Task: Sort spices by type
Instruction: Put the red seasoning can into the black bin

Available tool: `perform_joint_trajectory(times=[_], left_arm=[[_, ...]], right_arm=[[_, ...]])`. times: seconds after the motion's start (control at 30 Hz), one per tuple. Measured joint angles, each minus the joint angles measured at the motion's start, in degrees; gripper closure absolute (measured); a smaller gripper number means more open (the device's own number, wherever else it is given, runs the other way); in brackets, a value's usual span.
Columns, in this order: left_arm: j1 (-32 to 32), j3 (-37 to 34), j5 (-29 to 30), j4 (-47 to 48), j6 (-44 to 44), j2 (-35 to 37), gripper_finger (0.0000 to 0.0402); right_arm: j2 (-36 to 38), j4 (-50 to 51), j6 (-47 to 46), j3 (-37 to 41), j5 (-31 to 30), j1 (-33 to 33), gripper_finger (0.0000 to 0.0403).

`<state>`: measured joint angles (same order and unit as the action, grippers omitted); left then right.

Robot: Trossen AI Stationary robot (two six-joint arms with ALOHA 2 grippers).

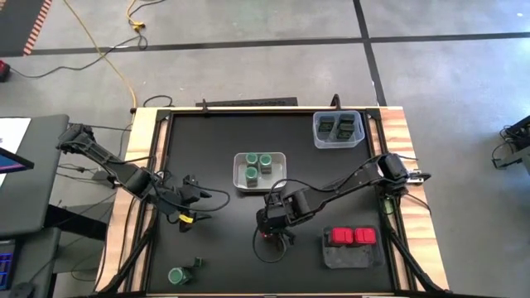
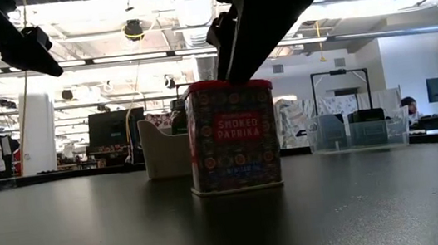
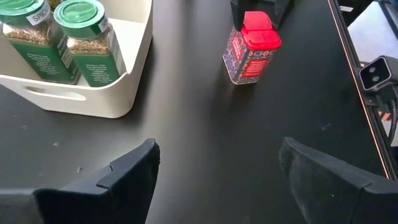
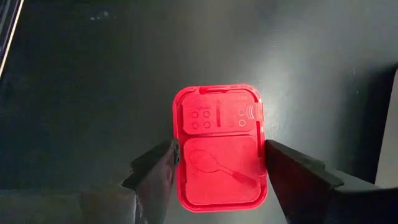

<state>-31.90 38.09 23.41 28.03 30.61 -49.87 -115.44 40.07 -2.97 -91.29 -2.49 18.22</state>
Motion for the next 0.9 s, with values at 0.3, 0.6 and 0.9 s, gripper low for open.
perform_joint_trajectory(times=[0.3, 0.6, 0.9], left_arm=[[0.0, 0.0, 0.0, 0.8, -0.8, 0.0, 0.0084], [0.0, 0.0, 0.0, 1.6, -0.8, 0.0, 0.0084], [0.0, 0.0, 0.0, 1.6, -0.8, 0.0, 0.0084]], right_arm=[[0.3, -2.7, -2.0, 0.1, 0.0, -0.3, 0.0132], [0.3, -3.1, -2.1, 0.1, -0.3, -0.3, 0.0132], [0.3, -3.2, -3.0, 0.1, -0.3, -0.3, 0.0132]])
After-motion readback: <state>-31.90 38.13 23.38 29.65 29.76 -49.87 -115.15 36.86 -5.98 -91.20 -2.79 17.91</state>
